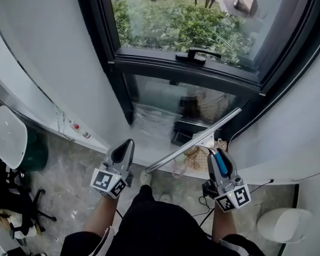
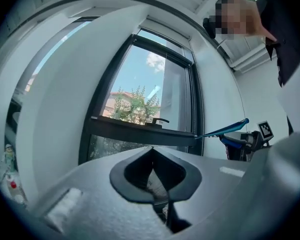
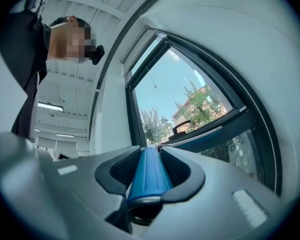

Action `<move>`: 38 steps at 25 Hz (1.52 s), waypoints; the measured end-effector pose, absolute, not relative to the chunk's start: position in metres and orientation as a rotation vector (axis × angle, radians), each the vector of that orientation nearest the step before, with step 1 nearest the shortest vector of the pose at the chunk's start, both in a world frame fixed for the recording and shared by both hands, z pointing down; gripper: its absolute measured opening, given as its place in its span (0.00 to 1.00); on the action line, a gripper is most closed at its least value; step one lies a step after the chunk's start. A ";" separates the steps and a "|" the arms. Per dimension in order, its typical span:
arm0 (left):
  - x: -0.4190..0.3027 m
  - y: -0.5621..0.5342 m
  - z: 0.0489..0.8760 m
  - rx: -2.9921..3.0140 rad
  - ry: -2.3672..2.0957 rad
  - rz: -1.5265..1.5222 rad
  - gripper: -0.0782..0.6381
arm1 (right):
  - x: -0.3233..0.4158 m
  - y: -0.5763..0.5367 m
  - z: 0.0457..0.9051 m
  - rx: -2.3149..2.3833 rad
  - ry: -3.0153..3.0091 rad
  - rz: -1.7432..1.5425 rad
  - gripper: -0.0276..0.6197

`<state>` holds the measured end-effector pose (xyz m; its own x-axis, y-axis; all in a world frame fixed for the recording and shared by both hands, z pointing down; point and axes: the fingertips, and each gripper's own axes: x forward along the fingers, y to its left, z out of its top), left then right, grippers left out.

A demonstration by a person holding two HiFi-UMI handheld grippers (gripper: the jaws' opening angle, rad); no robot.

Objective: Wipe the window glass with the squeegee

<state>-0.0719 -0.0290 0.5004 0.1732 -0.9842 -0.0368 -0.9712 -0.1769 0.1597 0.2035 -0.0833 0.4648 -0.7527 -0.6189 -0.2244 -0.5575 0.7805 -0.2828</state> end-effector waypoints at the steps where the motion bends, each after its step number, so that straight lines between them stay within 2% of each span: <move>1: -0.069 -0.041 0.501 2.348 -1.922 -0.201 0.11 | 0.206 -0.089 0.464 -0.934 2.658 -0.274 0.25; 15: -0.079 -0.186 0.472 2.610 -1.652 -0.228 0.11 | 0.202 -0.149 0.419 -1.266 2.513 -0.047 0.25; 27: -0.098 -0.238 0.441 2.760 -1.492 -0.310 0.11 | 0.160 -0.199 0.333 -1.453 2.343 0.314 0.25; 38: -0.079 -0.262 0.398 2.838 -1.467 -0.339 0.11 | 0.160 -0.262 0.250 -1.405 2.172 0.400 0.25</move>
<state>-0.0794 -0.2616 0.3984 0.5611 -0.7984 -0.2186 -0.8133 -0.5809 0.0339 0.1597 -0.2618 0.2503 -0.3281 -0.7545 -0.5684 -0.9074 0.4190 -0.0324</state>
